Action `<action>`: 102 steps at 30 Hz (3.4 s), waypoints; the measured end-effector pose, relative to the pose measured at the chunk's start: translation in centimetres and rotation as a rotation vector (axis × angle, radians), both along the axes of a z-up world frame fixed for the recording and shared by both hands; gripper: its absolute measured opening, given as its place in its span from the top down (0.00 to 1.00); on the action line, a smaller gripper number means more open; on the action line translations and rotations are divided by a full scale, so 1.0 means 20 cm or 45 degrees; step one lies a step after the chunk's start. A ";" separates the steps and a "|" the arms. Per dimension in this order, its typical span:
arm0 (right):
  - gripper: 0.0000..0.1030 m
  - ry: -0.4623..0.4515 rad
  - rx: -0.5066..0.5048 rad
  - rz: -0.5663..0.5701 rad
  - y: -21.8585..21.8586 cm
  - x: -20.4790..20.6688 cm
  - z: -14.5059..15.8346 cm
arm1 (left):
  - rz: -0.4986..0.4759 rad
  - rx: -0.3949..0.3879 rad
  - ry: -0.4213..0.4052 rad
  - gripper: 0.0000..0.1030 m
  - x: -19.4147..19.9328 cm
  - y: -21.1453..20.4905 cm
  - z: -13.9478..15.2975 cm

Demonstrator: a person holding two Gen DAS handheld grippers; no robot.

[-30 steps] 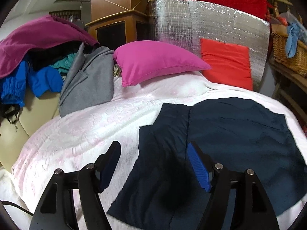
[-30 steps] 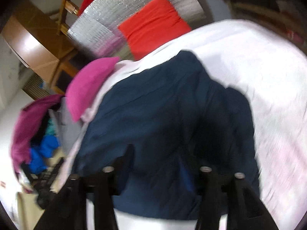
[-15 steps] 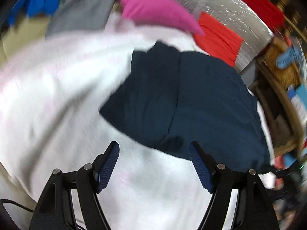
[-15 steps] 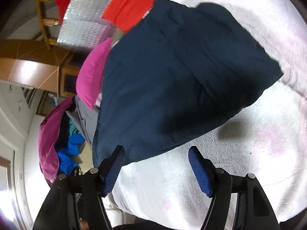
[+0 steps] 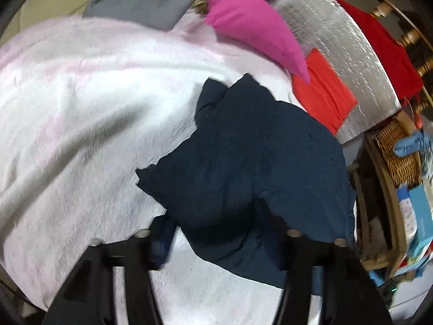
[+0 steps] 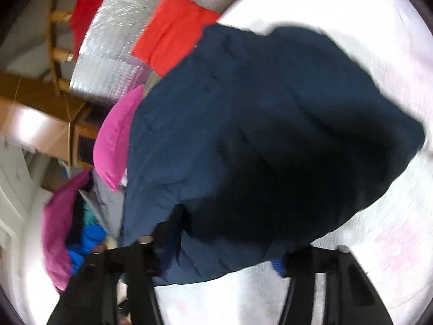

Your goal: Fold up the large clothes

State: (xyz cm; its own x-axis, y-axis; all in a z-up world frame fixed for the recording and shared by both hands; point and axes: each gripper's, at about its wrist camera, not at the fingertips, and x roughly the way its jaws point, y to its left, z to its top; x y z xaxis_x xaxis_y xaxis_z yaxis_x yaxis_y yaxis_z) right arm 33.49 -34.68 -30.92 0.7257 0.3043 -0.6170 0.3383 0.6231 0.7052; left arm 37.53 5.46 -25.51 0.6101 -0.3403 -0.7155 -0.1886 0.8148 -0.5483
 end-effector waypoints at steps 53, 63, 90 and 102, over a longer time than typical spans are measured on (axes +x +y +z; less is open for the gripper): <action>0.50 0.172 -0.571 0.071 -0.09 0.03 0.14 | -0.216 0.834 -0.154 0.24 -0.07 -0.46 0.10; 0.50 0.008 -0.635 0.037 -0.07 -0.10 0.23 | -0.207 0.881 -0.191 0.18 -0.10 -0.45 0.12; 0.27 -0.137 -0.949 -0.098 0.07 -0.41 0.56 | -0.103 0.945 -0.383 0.16 -0.43 -0.41 0.49; 0.17 -0.292 -1.188 -0.131 0.34 -0.89 1.08 | -0.020 0.856 -0.638 0.05 -0.90 -0.38 1.04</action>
State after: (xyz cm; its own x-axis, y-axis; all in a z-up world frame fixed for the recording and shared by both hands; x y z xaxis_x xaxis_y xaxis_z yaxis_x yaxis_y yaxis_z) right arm 15.62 -27.87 -9.24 0.8546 -0.3080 -0.4181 0.3378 0.9412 -0.0028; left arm 19.58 -2.11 -4.77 0.9086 0.0503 -0.4145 -0.0374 0.9985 0.0391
